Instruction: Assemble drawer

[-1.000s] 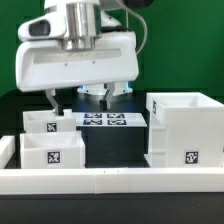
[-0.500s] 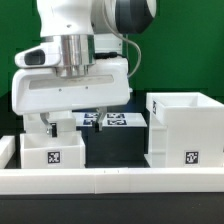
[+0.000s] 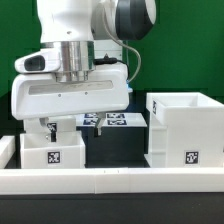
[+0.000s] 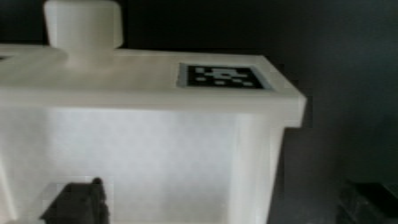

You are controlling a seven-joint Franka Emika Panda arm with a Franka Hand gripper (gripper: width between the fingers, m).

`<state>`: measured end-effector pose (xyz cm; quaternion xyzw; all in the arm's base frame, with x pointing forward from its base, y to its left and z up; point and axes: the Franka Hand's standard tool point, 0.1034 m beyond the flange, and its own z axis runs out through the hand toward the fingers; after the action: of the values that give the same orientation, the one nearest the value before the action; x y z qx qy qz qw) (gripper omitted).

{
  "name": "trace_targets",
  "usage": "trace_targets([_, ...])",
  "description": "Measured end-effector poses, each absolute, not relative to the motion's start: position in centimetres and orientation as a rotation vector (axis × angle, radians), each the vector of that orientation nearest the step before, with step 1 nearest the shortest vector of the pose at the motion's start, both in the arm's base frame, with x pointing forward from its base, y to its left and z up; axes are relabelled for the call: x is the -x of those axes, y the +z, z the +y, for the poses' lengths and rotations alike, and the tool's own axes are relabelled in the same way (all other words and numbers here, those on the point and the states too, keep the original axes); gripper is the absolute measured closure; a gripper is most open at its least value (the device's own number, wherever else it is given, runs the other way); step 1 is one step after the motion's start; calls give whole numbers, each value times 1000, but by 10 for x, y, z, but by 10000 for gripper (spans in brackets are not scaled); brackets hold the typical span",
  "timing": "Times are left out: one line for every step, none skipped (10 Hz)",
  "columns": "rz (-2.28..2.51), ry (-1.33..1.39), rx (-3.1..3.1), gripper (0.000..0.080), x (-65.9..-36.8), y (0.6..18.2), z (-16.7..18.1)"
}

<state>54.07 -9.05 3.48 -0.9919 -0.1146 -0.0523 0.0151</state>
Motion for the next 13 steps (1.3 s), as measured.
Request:
trace_targets([-355,-173,3100,151,-537,26,-92])
trace_targets([-361,-186,3113,151,-530,16,-91])
trace_targets([-367,-187,3117,151,-526,11,-89])
trace_targets([-368,-184,3119,151,-525,7,-88])
trace_targets([-368,-181,3119,151,-524,6,-89])
trace_targets([-365,-180,3120,151,-523,6,-90])
trace_targets([-364,-176,3120,151,-522,5,-90])
trace_targets([-363,-176,3120,151,-522,5,-90])
trace_targets([-361,-177,3120,282,-522,5,-90])
trace_targets([-362,-179,3120,282,-523,6,-90])
trace_targets([-363,-181,3119,420,-524,6,-89])
trace_targets([-364,-183,3119,558,-525,7,-89])
trace_targets([-364,-183,3119,558,-525,7,-89])
